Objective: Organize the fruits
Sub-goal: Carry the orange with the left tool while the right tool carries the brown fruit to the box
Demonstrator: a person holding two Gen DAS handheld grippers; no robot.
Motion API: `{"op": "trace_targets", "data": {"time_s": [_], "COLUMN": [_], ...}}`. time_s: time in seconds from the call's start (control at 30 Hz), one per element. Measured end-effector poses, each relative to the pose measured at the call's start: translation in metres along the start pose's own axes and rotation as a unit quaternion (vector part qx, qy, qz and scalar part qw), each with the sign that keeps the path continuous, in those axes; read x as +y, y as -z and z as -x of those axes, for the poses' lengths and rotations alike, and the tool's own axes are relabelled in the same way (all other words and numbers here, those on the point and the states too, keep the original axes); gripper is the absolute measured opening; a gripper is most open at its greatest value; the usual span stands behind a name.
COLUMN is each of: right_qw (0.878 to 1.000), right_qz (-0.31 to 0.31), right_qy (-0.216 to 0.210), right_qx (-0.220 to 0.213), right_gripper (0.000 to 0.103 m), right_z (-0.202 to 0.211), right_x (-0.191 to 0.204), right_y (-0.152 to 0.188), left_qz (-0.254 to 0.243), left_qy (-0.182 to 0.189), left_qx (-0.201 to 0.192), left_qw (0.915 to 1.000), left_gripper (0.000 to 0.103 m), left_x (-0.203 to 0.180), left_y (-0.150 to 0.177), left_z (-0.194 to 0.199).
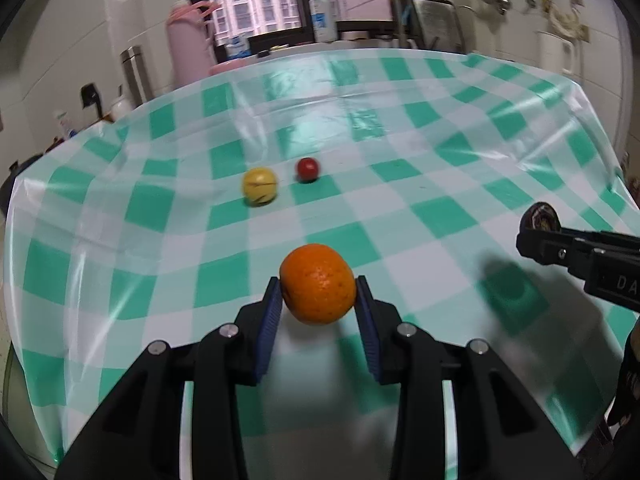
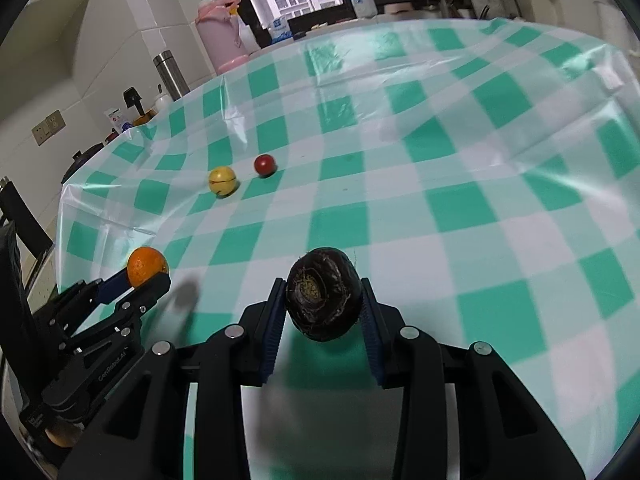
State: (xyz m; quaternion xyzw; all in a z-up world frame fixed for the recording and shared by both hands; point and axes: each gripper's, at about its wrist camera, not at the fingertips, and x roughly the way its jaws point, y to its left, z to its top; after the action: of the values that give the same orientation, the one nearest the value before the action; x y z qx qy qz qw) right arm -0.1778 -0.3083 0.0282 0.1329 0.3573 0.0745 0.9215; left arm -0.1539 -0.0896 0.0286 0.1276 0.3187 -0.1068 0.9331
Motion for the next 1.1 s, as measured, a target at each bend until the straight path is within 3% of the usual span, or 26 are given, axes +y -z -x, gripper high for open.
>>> {"op": "trace_targets", "data": {"time_s": [0.37, 0.67, 0.93, 1.1], "right_qw": [0.999, 0.995, 0.988, 0.982], "right_qz": [-0.009, -0.067, -0.112, -0.134], "right_qy": [0.035, 0.067, 0.094, 0.121], "right_qx": [-0.007, -0.017, -0.041, -0.054], "right_gripper": [0.036, 0.036, 0.036, 0.036], "right_z": [0.048, 0.090, 0.132, 0.156], "right_x": [-0.051, -0.113, -0.164, -0.185], "right_y": [0.035, 0.072, 0.101, 0.117], "left_qz": [-0.076, -0.150, -0.220, -0.282], "left_qy": [0.042, 0.086, 0.133, 0.157], "left_qx": [-0.008, -0.001, 0.008, -0.001], "left_qw": [0.9962, 0.9849, 0.9665, 0.9465], "left_gripper": [0.037, 0.037, 0.037, 0.037], "left_x": [-0.063, -0.126, -0.185, -0.232], "left_y": [0.001, 0.007, 0.011, 0.020], "left_z": [0.022, 0.037, 0.048, 0.059]}}
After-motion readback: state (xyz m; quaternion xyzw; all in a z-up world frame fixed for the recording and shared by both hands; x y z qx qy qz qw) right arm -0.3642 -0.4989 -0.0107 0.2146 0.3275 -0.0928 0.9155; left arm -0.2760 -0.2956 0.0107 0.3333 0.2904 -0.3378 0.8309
